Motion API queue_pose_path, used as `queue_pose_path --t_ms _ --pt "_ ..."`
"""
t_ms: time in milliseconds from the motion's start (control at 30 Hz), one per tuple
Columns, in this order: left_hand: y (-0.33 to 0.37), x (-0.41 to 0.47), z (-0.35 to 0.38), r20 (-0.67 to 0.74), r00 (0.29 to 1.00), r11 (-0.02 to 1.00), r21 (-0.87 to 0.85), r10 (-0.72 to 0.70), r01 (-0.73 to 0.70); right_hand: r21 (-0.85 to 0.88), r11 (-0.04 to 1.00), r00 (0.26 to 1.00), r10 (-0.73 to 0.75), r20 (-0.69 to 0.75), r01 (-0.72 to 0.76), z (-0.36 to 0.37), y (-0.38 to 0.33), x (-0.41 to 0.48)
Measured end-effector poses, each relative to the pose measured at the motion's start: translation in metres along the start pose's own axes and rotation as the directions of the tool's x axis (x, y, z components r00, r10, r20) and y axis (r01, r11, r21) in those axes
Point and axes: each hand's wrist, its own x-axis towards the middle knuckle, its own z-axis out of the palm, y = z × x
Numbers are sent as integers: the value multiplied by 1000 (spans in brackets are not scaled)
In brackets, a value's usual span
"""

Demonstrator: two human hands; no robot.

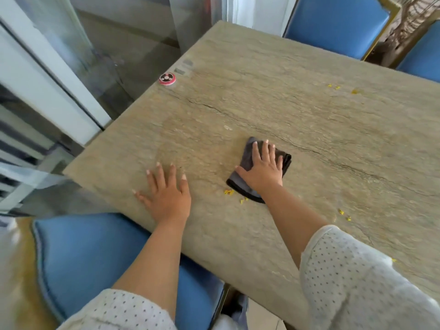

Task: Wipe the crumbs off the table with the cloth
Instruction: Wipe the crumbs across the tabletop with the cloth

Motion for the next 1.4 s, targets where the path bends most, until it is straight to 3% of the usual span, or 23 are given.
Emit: queue_pose_path --t_ms 100,233,333,400,533,600,667,733,833,933,967,1133,1300,1400 --pt "-6 -2 3 -14 1000 999 -33 14 -15 -93 984 988 -153 11 154 2 -16 13" --pt "-12 5 -4 -75 997 985 -173 -18 5 -236 940 968 -252 17 249 3 -45 33" --pt "-18 10 -6 -59 998 972 -235 -30 15 -222 900 927 -372 53 374 11 -67 39" --pt "-19 11 -6 -53 998 965 -262 -30 15 -149 846 859 -502 101 512 19 -80 38" --pt "-21 11 -6 -61 998 959 -285 -17 -1 121 650 629 -758 172 750 34 -82 15" --pt "-21 12 -6 -48 999 957 -291 -20 6 310 615 585 -788 193 725 33 -69 2" --pt "-18 13 -6 -46 998 958 -287 -31 17 413 639 629 -756 183 649 28 -60 -2" --pt "-16 14 -6 -50 998 960 -278 -41 26 326 643 634 -759 149 693 29 -65 3" --pt "-16 15 -5 -50 998 959 -282 -46 30 159 615 585 -786 199 772 39 -83 6" --pt "-17 14 -7 -39 998 948 -318 -42 28 226 515 461 -851 253 827 52 -83 -12" --pt "-17 14 -8 -38 999 945 -327 -38 23 282 523 455 -848 272 805 53 -77 -21" --pt "-9 7 -9 0 1000 965 -261 -18 18 480 625 511 -780 361 615 36 -25 -67" --pt "11 -10 4 -5 987 979 -129 161 -161 514 815 739 -516 433 267 -5 16 -89" --pt "23 -11 13 -22 955 955 -26 295 -296 630 766 897 -359 258 126 -29 23 -68"
